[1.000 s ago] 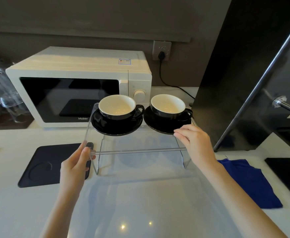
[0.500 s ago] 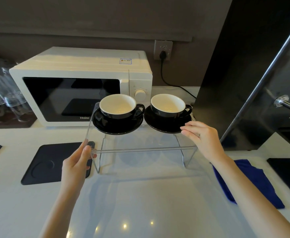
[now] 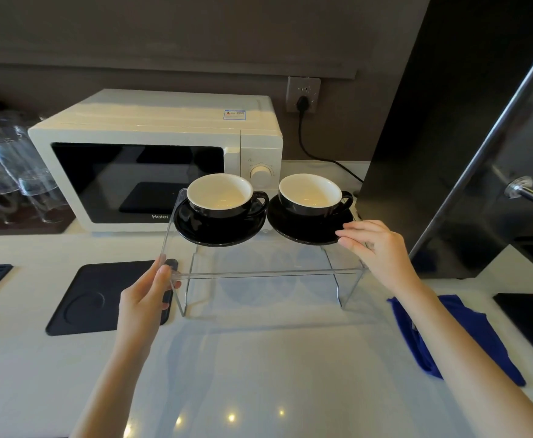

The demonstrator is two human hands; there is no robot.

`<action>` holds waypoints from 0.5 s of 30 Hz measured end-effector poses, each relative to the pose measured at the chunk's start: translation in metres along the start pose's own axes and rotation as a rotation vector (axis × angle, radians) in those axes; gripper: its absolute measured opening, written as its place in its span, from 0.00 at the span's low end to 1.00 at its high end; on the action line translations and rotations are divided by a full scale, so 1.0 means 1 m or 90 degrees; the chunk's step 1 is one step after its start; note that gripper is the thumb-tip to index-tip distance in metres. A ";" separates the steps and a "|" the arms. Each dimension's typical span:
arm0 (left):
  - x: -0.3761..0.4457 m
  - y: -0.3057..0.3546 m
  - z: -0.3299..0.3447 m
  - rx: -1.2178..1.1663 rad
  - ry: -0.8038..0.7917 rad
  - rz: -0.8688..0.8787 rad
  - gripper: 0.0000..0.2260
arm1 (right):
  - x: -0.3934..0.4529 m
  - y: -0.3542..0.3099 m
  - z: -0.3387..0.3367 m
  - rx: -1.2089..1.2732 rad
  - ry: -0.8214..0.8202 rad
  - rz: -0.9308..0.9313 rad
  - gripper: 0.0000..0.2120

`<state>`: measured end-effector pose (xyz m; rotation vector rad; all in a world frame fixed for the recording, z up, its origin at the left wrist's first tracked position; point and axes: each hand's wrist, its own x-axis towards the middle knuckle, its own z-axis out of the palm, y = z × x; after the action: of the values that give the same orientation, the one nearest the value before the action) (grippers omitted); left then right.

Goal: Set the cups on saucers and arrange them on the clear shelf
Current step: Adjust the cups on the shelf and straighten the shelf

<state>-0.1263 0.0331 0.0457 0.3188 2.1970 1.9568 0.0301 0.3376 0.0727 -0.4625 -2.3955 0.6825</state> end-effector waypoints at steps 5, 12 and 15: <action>0.001 -0.001 0.001 -0.002 0.009 -0.001 0.18 | -0.003 -0.002 0.004 -0.007 0.019 -0.002 0.10; 0.000 -0.001 0.003 -0.005 0.018 -0.004 0.18 | -0.003 -0.004 0.004 -0.016 0.020 -0.003 0.10; 0.002 -0.002 0.002 -0.004 0.021 -0.008 0.18 | -0.003 -0.005 0.006 -0.013 0.026 0.000 0.10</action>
<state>-0.1276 0.0356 0.0432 0.2727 2.2079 1.9751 0.0276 0.3298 0.0701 -0.4806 -2.3663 0.6428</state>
